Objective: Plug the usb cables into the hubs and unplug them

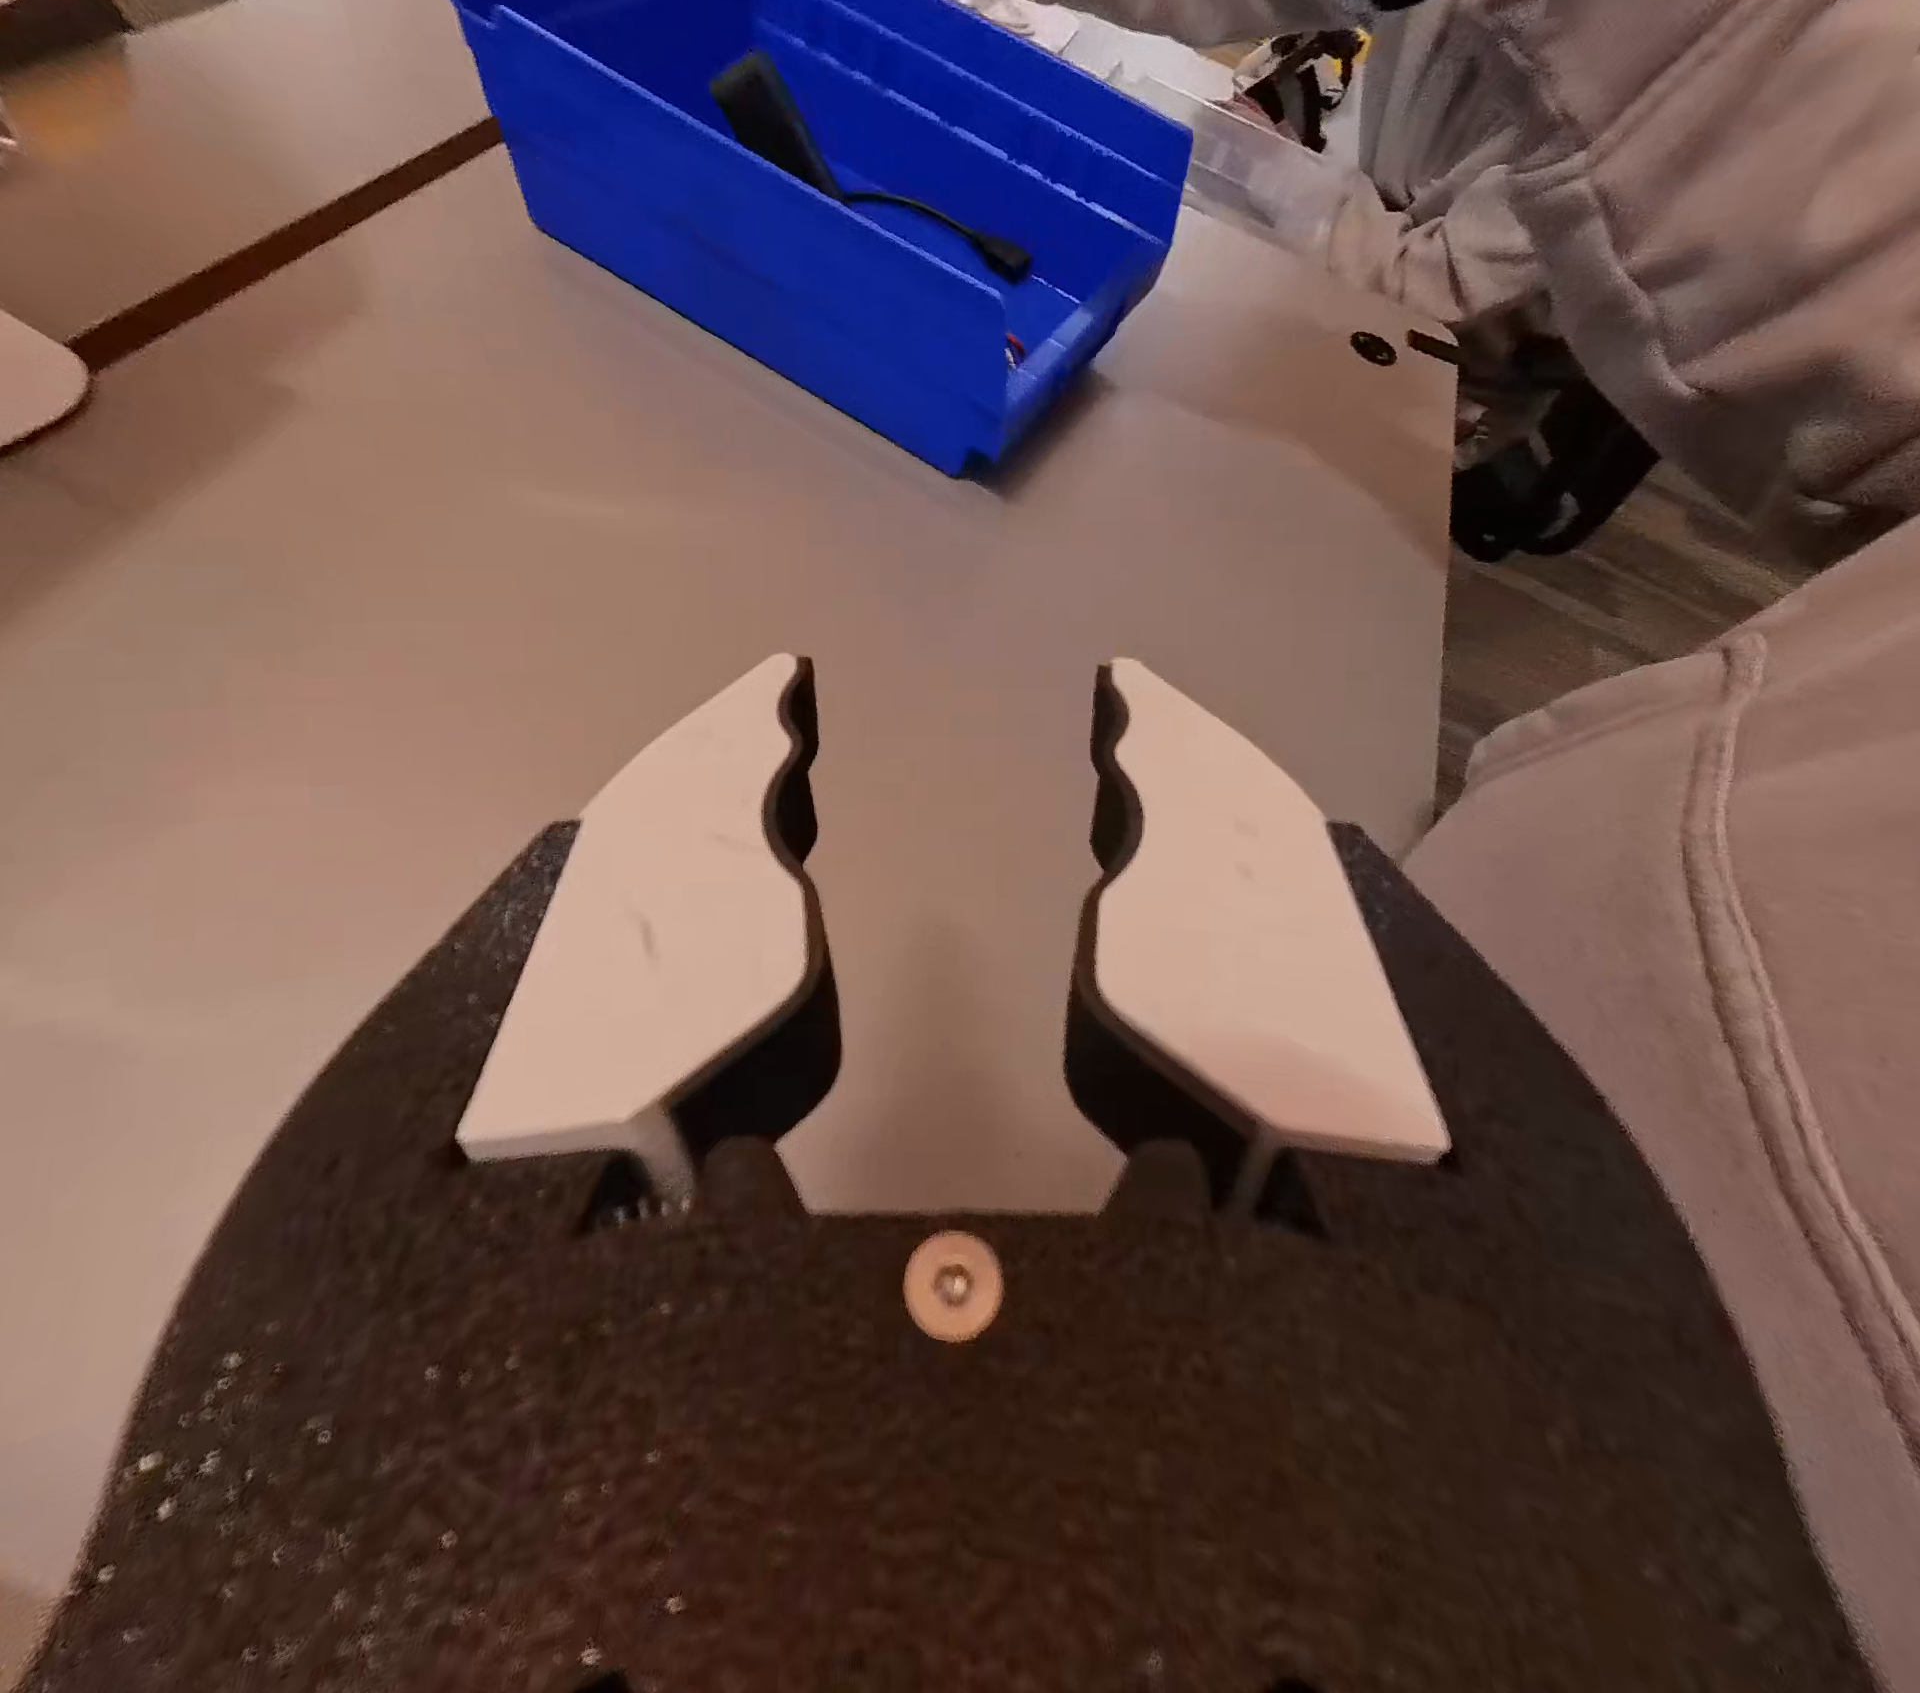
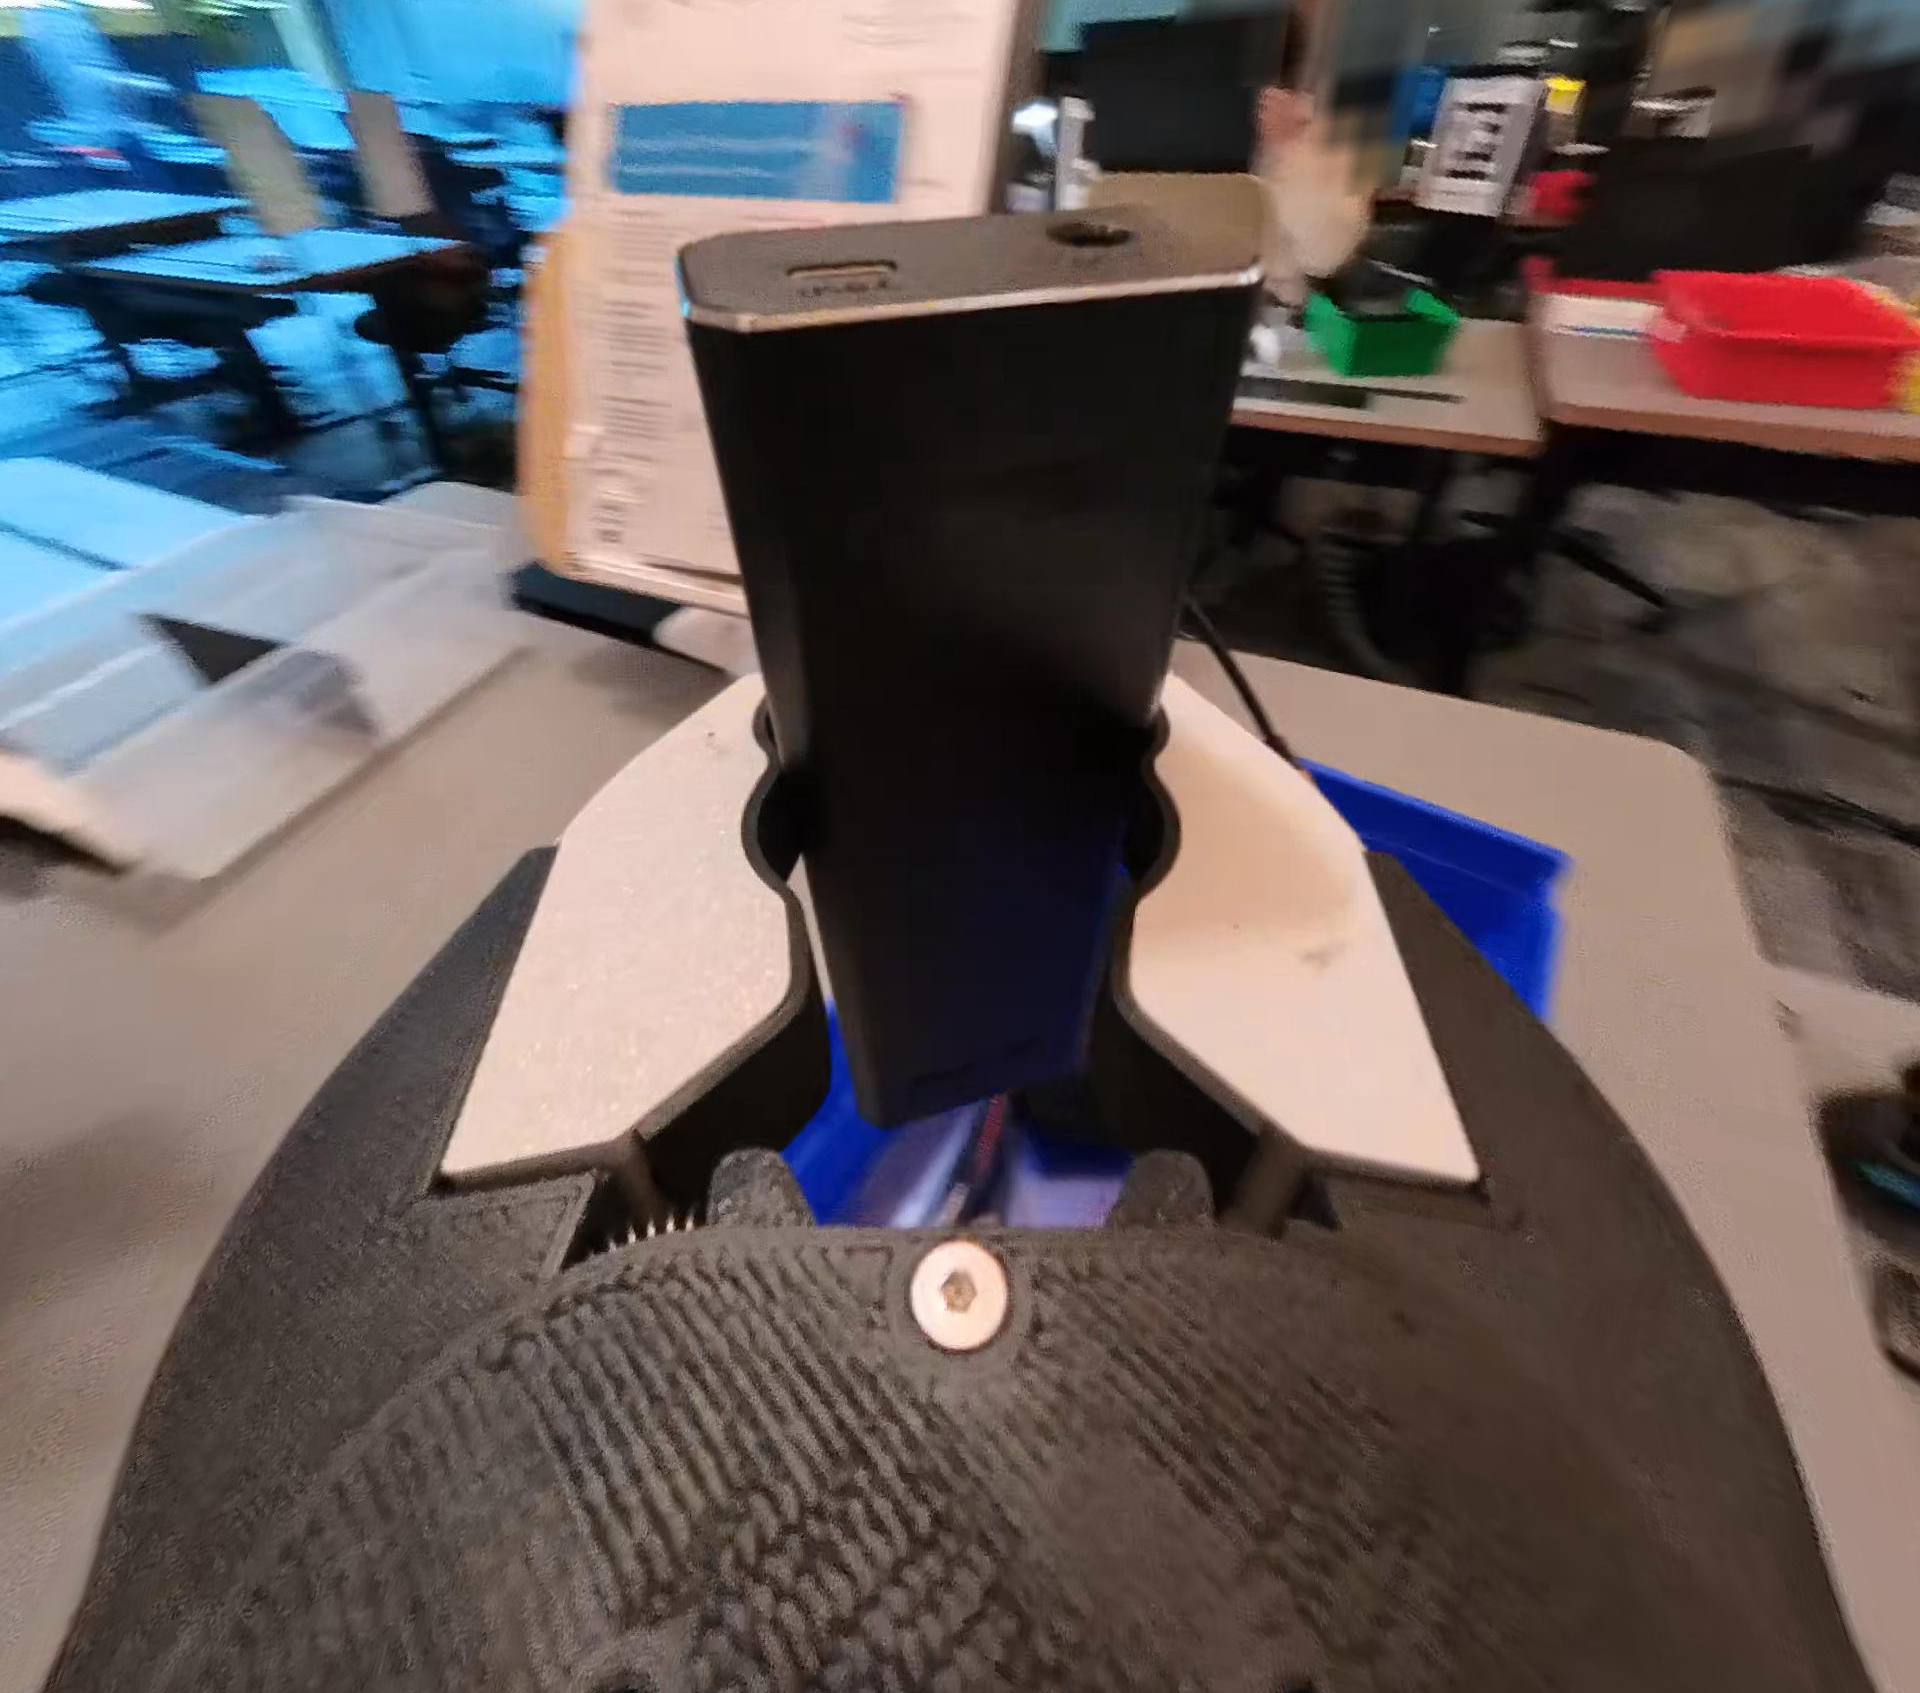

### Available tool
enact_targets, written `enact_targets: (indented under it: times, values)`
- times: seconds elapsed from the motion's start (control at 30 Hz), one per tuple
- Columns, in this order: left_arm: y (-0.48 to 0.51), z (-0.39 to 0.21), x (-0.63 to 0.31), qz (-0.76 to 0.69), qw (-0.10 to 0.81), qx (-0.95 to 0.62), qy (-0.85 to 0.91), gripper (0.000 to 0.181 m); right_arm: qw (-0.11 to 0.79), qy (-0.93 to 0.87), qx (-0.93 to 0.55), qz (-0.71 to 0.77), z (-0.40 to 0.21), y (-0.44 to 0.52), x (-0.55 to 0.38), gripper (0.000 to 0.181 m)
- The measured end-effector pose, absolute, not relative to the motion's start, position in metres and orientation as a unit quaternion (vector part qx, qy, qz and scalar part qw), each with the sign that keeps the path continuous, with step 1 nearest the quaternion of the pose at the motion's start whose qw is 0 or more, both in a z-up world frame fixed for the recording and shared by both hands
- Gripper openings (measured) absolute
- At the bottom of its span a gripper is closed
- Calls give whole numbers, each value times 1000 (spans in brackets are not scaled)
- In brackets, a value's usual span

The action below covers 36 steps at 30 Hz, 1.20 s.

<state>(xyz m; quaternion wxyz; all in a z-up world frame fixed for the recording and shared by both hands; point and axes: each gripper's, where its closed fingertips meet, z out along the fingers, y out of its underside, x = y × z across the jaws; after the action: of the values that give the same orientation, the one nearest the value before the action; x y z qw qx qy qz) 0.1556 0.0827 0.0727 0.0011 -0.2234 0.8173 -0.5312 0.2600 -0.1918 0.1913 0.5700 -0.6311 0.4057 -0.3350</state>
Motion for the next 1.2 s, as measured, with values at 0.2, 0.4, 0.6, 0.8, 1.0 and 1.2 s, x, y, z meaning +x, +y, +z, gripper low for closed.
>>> enact_targets:
  times: [0.2, 0.4, 0.6, 0.8, 1.0, 1.2]
  values:
    - [64, 63, 149, -536, -44, -218, 814, 48, 469, 526, -635, -316, 103, -237, 294, 63]
    - [63, 50, 137, -508, -59, -203, 835, 48, 408, 589, -640, -280, 50, -241, 295, 63]
    - [61, 40, 131, -485, -74, -203, 847, 47, 288, 581, -723, -237, -5, -234, 281, 63]
    - [46, 32, 123, -462, -107, -203, 857, 47, 265, 536, -771, -219, -18, -219, 279, 63]
    - [16, 38, 124, -459, -99, -183, 864, 48, 304, 513, -775, -210, -20, -201, 293, 67]
    - [-21, 53, 159, -480, -28, -229, 847, 58, 396, 501, -746, -189, 8, -202, 280, 70]
